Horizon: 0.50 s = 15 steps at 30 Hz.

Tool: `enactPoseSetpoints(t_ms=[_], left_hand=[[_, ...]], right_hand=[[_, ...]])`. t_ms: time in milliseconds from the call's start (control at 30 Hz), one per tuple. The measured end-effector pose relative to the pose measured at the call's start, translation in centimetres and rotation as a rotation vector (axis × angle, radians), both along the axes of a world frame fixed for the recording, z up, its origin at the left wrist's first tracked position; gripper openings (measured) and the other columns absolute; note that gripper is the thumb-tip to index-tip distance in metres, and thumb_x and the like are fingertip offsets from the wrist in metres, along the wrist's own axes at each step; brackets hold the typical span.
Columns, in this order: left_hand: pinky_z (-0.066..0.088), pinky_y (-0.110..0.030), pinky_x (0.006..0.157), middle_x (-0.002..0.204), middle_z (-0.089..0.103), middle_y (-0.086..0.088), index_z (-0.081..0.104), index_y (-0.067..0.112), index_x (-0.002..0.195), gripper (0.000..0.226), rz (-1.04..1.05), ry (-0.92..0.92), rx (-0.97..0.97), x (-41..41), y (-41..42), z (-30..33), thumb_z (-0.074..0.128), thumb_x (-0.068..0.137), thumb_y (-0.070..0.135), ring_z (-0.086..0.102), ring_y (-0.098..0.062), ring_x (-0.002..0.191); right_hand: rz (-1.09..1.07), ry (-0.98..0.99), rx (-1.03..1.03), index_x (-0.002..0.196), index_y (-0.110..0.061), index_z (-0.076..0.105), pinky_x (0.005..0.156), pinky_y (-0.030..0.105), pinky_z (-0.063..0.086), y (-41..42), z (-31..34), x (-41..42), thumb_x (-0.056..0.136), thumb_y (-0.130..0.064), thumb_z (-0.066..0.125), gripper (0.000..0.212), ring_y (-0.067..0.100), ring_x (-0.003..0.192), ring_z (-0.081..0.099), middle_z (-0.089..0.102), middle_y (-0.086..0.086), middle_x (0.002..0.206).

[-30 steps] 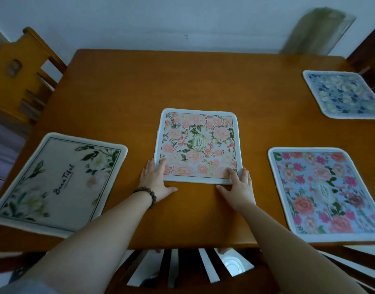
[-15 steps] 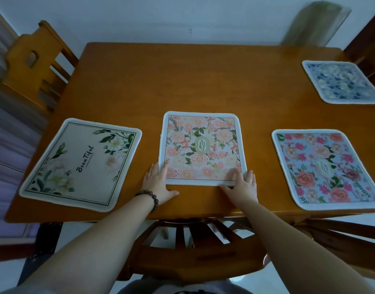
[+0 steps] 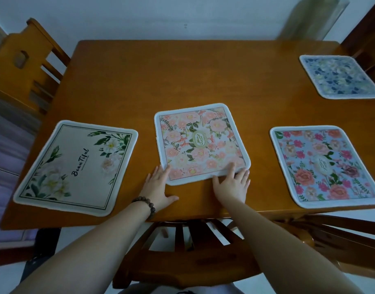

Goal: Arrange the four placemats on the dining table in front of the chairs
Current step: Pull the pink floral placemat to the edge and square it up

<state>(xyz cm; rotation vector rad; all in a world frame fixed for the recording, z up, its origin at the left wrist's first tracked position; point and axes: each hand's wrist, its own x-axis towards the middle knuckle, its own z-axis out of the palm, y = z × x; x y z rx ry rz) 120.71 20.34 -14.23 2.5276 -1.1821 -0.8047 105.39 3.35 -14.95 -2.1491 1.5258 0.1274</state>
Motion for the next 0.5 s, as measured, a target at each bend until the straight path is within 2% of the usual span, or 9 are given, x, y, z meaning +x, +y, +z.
enactPoseSetpoints(t_ms=[100, 267, 367, 433, 500], left_hand=[[0.0, -0.04, 0.118, 0.159, -0.001, -0.005, -0.006, 0.03, 0.15, 0.106, -0.072, 0.039, -0.021, -0.9, -0.8, 0.4, 0.069, 0.079, 0.049, -0.006, -0.018, 0.145], [0.001, -0.038, 0.118, 0.16, 0.0, -0.003, -0.005, 0.028, 0.151, 0.1, -0.174, -0.01, 0.024, -2.5, -2.9, 0.1, 0.065, 0.082, 0.049, -0.004, -0.016, 0.145], [0.004, -0.04, 0.118, 0.159, 0.011, 0.001, 0.001, 0.03, 0.151, 0.089, -0.25, -0.039, 0.006, -2.0, -3.8, 0.3, 0.058, 0.086, 0.051, 0.004, -0.014, 0.145], [0.012, -0.042, 0.117, 0.155, 0.024, 0.002, 0.011, 0.031, 0.15, 0.08, -0.237, -0.081, -0.075, -0.2, -4.2, 0.8, 0.055, 0.087, 0.053, 0.017, -0.016, 0.143], [0.02, -0.045, 0.114, 0.152, 0.029, 0.0, 0.02, 0.03, 0.147, 0.076, -0.162, -0.148, -0.148, 2.6, -5.0, 1.5, 0.056, 0.085, 0.053, 0.023, -0.02, 0.14]], right_hand=[[0.096, 0.014, -0.022, 0.151, -0.019, -0.002, 0.117, 0.043, -0.004, -4.2, 0.4, 0.8, 0.089, -0.066, 0.03, 0.085, 0.033, 0.145, -0.012, -0.007, 0.023, 0.156], [0.232, 0.079, -0.002, 0.152, -0.021, 0.001, 0.117, 0.043, 0.0, -11.6, 0.8, 3.0, 0.088, -0.072, 0.025, 0.085, 0.029, 0.146, -0.009, -0.005, 0.018, 0.158], [0.288, 0.091, 0.007, 0.152, -0.022, 0.004, 0.118, 0.044, 0.002, -14.3, 1.0, 3.5, 0.09, -0.068, 0.027, 0.081, 0.028, 0.146, -0.007, -0.003, 0.015, 0.159], [0.253, 0.083, -0.012, 0.152, -0.022, 0.0, 0.118, 0.045, 0.0, -14.5, 1.1, 3.5, 0.09, -0.067, 0.028, 0.081, 0.029, 0.146, -0.008, -0.005, 0.015, 0.159], [0.147, 0.04, -0.08, 0.151, -0.021, -0.004, 0.118, 0.045, -0.002, -13.3, 1.3, 3.5, 0.089, -0.069, 0.029, 0.085, 0.031, 0.145, -0.009, -0.007, 0.019, 0.158]])
